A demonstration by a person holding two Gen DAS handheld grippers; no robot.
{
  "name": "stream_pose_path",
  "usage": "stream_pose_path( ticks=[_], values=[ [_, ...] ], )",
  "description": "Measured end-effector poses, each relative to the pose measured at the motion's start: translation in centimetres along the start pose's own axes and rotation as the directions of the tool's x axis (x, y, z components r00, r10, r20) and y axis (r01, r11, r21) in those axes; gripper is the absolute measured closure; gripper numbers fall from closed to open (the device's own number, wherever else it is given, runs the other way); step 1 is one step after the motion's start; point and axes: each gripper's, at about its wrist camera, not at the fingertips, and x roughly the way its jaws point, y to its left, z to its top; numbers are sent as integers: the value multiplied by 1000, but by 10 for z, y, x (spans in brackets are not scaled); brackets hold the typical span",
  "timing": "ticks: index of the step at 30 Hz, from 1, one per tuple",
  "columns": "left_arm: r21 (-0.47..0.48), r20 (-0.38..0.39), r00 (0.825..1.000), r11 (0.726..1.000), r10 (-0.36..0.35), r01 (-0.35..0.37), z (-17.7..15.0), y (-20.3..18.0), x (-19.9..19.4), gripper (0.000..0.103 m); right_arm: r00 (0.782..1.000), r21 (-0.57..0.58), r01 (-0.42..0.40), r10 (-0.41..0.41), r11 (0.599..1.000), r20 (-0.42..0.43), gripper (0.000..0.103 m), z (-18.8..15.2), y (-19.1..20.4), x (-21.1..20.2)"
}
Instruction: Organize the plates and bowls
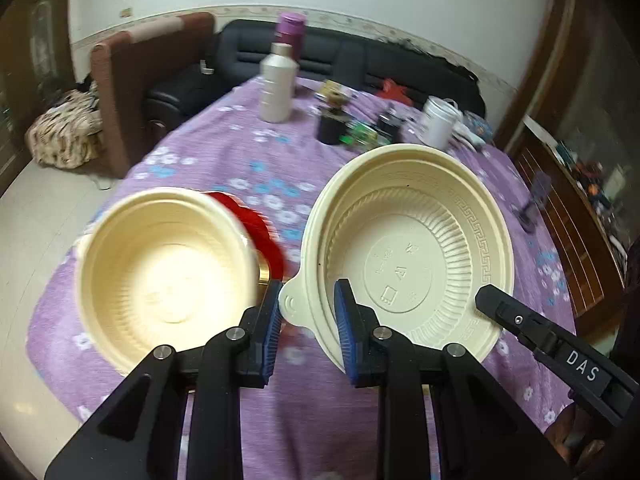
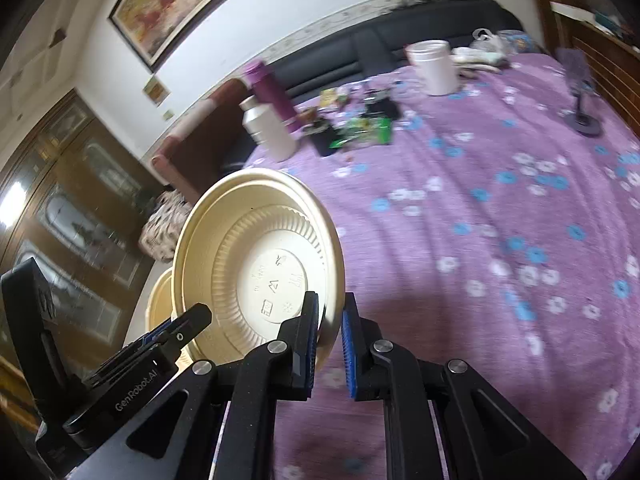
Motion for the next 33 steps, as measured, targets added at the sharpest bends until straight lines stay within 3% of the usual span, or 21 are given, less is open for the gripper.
stream_pose_path(
  ticks=[9,16,33],
  values=[
    [-112,44,994,989,99,-94,0,68,-20,80,994,-89,-101,96,991,-58,92,-3,68,33],
    [-185,35,987,971,158,-149,-6,111,-22,80,983,-140,-155,139,978,-117,93,-13,107,61],
    [-227,-1,982,957,187,-183,-16,137,-13,80,976,-191,-150,115,970,-182,93,-23,134,92]
  ],
)
